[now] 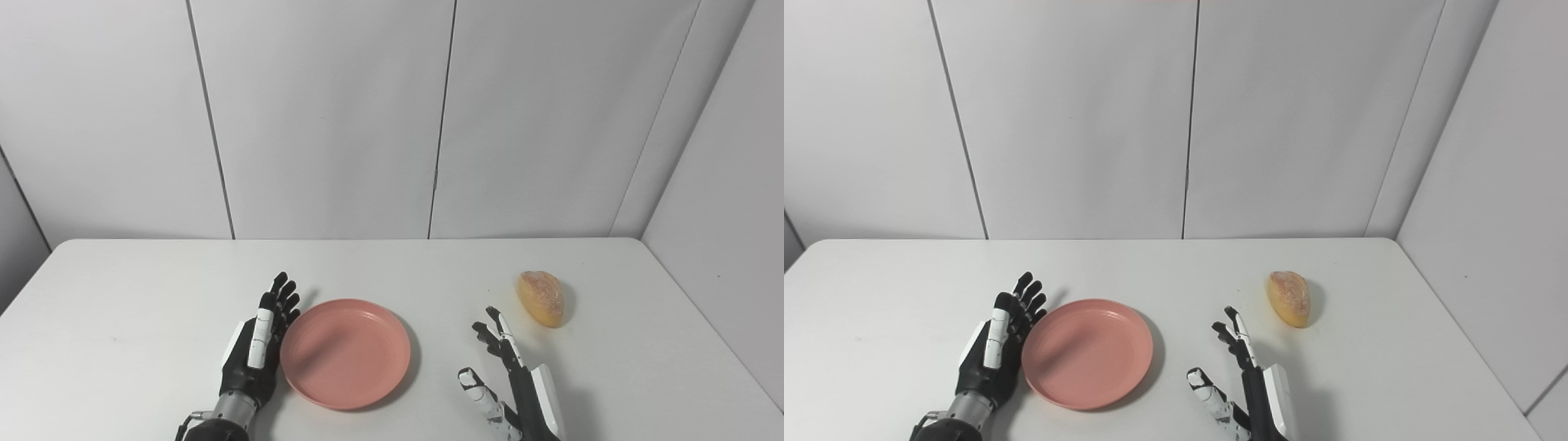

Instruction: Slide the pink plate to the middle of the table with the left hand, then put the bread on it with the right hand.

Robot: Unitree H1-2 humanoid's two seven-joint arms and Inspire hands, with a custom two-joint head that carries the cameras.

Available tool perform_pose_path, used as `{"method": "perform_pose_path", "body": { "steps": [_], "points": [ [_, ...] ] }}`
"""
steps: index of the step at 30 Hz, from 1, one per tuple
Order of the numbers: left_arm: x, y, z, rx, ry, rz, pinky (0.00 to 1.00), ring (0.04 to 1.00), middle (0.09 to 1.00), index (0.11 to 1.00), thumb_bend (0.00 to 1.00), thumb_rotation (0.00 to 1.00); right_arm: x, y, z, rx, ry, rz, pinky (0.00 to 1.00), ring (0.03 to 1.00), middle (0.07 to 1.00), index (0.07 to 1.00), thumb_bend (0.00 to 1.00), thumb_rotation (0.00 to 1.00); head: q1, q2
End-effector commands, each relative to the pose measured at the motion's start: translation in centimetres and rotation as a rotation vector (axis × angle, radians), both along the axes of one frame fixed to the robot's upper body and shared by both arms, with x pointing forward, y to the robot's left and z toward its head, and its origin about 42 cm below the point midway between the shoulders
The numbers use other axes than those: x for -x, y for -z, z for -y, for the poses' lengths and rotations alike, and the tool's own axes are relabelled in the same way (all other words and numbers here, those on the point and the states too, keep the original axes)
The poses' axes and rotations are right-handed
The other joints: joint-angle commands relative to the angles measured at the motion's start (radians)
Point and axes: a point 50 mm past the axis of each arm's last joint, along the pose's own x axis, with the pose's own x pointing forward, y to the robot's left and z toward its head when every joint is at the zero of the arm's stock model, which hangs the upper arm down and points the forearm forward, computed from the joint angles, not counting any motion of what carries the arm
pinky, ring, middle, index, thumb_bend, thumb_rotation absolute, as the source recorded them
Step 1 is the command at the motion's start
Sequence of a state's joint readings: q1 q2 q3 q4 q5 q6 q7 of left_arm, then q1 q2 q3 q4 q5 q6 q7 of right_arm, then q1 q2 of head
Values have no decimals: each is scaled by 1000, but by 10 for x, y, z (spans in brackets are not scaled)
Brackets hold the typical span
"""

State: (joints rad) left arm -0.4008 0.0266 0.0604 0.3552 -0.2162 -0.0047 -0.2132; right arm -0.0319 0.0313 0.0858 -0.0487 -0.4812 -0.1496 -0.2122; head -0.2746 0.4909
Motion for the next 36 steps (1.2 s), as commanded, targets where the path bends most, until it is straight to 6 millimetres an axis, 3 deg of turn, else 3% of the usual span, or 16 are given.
{"method": "perform_pose_path", "body": {
  "steps": [1, 6, 9, 13, 27, 31, 36],
  "points": [
    [13, 25, 2, 12, 16, -122, 1000, 1000, 1000, 1000, 943, 921, -6, -26, 0, -4, 20, 34, 804, 827, 843, 969, 726, 913, 4, -2],
    [14, 25, 4, 24, 21, -126, 1000, 1000, 1000, 1000, 941, 910, -24, -66, 11, 87, 39, -29, 721, 815, 874, 936, 782, 891, 15, -8],
    [12, 27, 4, 21, 19, -125, 1000, 1000, 1000, 1000, 946, 910, -37, -82, 18, 222, 78, -34, 727, 826, 884, 915, 789, 834, 11, -21],
    [11, 29, 3, 11, 18, -124, 1000, 1000, 1000, 1000, 928, 917, -55, -99, 20, 358, 138, -15, 659, 810, 882, 885, 834, 818, -4, -29],
    [12, 34, -5, 12, 19, -130, 1000, 1000, 1000, 1000, 915, 922, -94, -128, 26, 673, 324, 34, 657, 802, 863, 880, 929, 789, -75, -55],
    [11, 35, -8, 9, 21, -125, 1000, 1000, 1000, 1000, 893, 932, -105, -133, 29, 714, 357, 41, 753, 814, 864, 875, 919, 777, -84, -60],
    [9, 37, -15, 19, 35, -127, 1000, 1000, 1000, 1000, 870, 929, -117, -128, 31, 751, 392, 37, 772, 815, 865, 871, 917, 794, -137, -88]
  ]
}}
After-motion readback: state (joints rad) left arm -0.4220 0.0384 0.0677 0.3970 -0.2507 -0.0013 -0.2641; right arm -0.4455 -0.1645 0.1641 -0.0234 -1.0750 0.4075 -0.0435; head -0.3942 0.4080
